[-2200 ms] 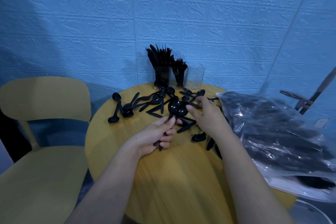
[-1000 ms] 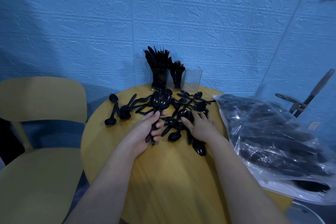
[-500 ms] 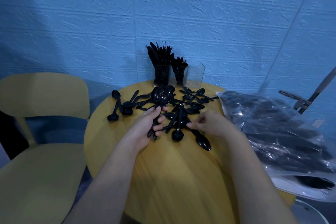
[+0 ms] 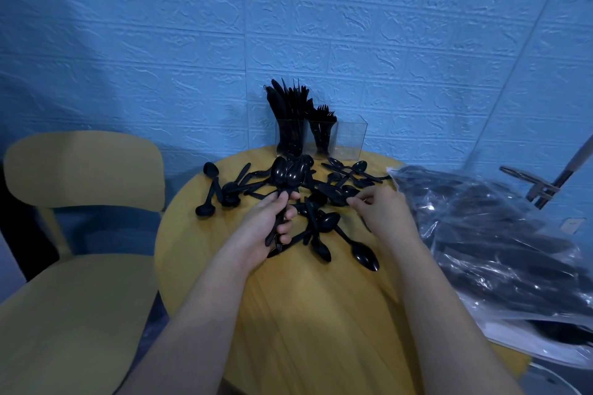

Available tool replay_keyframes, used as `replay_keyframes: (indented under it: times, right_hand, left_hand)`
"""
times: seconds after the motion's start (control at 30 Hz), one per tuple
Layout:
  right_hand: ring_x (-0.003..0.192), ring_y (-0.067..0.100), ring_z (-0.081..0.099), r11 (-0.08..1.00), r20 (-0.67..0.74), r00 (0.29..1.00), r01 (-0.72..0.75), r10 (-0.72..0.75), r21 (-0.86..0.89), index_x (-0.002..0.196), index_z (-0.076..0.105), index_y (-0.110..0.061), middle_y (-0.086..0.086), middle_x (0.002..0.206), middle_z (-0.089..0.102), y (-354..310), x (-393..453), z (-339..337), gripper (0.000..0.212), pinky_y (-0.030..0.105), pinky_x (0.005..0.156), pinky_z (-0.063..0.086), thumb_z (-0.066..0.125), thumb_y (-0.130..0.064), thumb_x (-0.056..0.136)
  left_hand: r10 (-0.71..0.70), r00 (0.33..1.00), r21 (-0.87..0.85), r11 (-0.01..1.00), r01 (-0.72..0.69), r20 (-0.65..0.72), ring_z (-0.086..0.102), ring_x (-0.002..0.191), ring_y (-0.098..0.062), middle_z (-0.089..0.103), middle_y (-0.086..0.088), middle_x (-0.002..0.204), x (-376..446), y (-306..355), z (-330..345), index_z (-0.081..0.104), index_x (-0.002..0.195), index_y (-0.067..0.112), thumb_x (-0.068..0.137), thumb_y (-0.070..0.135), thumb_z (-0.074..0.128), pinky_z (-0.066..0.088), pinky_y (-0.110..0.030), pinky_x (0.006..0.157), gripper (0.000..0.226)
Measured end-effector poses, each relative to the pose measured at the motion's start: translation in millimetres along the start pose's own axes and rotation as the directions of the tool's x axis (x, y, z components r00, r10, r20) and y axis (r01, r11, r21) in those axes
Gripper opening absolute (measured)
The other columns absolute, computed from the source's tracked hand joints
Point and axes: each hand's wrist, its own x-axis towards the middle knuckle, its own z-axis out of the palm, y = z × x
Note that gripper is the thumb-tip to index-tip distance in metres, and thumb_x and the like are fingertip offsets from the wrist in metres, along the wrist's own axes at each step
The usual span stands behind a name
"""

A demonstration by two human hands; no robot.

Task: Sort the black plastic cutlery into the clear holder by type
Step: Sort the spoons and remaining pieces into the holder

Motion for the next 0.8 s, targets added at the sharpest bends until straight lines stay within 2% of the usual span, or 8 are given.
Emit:
replay_keyframes:
  times: [0.1, 0.2, 0.27, 0.37, 0.47, 0.57, 0.7, 0.8]
  right_hand:
    - [0.091, 0.014, 0.06, 0.972, -0.054, 0.998, 0.039, -0.027, 0.232, 0.104, 0.068, -0.018, -0.002, 0.099, 0.067, -4.5, -1.1, -2.7, 0.018, 0.03, 0.081, 0.049, 0.06, -0.029, 0.092]
    - [0.065, -0.003, 0.055, 0.85, 0.009, 0.998, 0.053, -0.067, 0.524, 0.101, 0.068, -0.017, -0.005, 0.077, 0.065, -18.0, -8.7, 1.4, 0.015, 0.017, 0.063, 0.044, 0.059, -0.025, 0.093]
    - [0.054, -0.007, 0.052, 0.786, 0.025, 0.995, 0.063, -0.1, 0.615, 0.099, 0.069, -0.019, -0.005, 0.072, 0.064, -27.1, -14.6, 9.7, 0.012, 0.013, 0.057, 0.039, 0.061, -0.025, 0.092]
    - [0.063, -0.005, 0.059, 0.809, -0.01, 0.987, 0.137, -0.16, 0.571, 0.095, 0.066, -0.026, -0.006, 0.077, 0.068, -36.0, -20.6, 27.1, 0.006, 0.014, 0.061, 0.041, 0.063, -0.024, 0.09]
    - [0.079, -0.001, 0.062, 0.847, -0.039, 0.98, 0.188, -0.194, 0.497, 0.098, 0.064, -0.026, -0.01, 0.086, 0.068, -40.6, -24.8, 38.7, 0.007, 0.011, 0.064, 0.042, 0.06, -0.024, 0.092]
    - [0.069, -0.011, 0.058, 0.857, -0.058, 0.97, 0.238, -0.238, 0.458, 0.099, 0.062, -0.024, -0.021, 0.079, 0.06, -42.9, -30.1, 41.5, 0.012, 0.004, 0.059, 0.041, 0.051, -0.019, 0.096]
    - [0.071, -0.004, 0.055, 0.877, -0.088, 0.967, 0.255, -0.241, 0.406, 0.107, 0.064, -0.019, -0.018, 0.078, 0.059, -45.5, -32.8, 42.4, 0.02, 0.004, 0.061, 0.041, 0.047, -0.016, 0.097]
    - [0.077, 0.01, 0.061, 0.893, -0.046, 0.973, 0.224, -0.224, 0.389, 0.113, 0.056, -0.024, -0.01, 0.085, 0.066, -44.8, -32.3, 43.9, 0.019, 0.026, 0.068, 0.051, 0.047, -0.021, 0.097]
  left_hand:
    - [0.019, 1.0, 0.02, 1.0, -0.018, -0.022, 0.037, 0.047, -0.007, 0.045, 0.004, 0.061, 0.7, -0.6, 1.3, 0.057, 0.102, 0.013, 0.101, 0.022, 0.04, 0.035, -0.019, 0.042, 0.019]
    - [0.04, 0.999, 0.052, 0.998, -0.039, -0.032, 0.042, 0.056, -0.008, 0.047, 0.004, 0.066, -0.5, -0.3, 3.4, 0.056, 0.103, 0.014, 0.101, 0.019, 0.04, 0.039, -0.022, 0.054, 0.017]
    - [0.047, 0.999, 0.037, 0.998, -0.046, -0.024, 0.049, 0.063, -0.011, 0.051, 0.001, 0.072, -1.3, -0.3, 5.9, 0.055, 0.105, 0.013, 0.101, 0.016, 0.039, 0.044, -0.026, 0.063, 0.017]
    - [0.058, 0.998, 0.005, 0.998, -0.058, -0.025, 0.065, 0.078, -0.017, 0.067, -0.003, 0.081, 0.9, -1.4, 6.9, 0.054, 0.11, 0.01, 0.101, 0.012, 0.039, 0.053, -0.033, 0.078, 0.018]
    - [0.075, 0.997, 0.033, 0.997, -0.075, -0.005, 0.067, 0.09, -0.021, 0.069, -0.007, 0.103, 2.0, -3.4, 7.5, 0.052, 0.122, 0.005, 0.101, 0.011, 0.039, 0.054, -0.037, 0.083, 0.025]
    - [0.088, 0.996, 0.047, 0.995, -0.088, 0.012, 0.067, 0.089, -0.017, 0.066, -0.008, 0.111, 0.5, -4.1, 8.8, 0.052, 0.122, 0.007, 0.101, 0.011, 0.04, 0.059, -0.032, 0.074, 0.025]
    - [0.109, 0.994, 0.038, 0.993, -0.109, 0.001, 0.068, 0.076, -0.009, 0.068, -0.002, 0.101, -0.9, -3.0, 11.0, 0.053, 0.119, 0.01, 0.1, 0.011, 0.042, 0.055, -0.024, 0.06, 0.022]
    - [0.12, 0.993, 0.044, 0.992, -0.119, -0.017, 0.069, 0.076, -0.009, 0.07, -0.002, 0.097, -0.4, -2.7, 11.5, 0.055, 0.117, 0.011, 0.1, 0.011, 0.042, 0.054, -0.022, 0.059, 0.022]
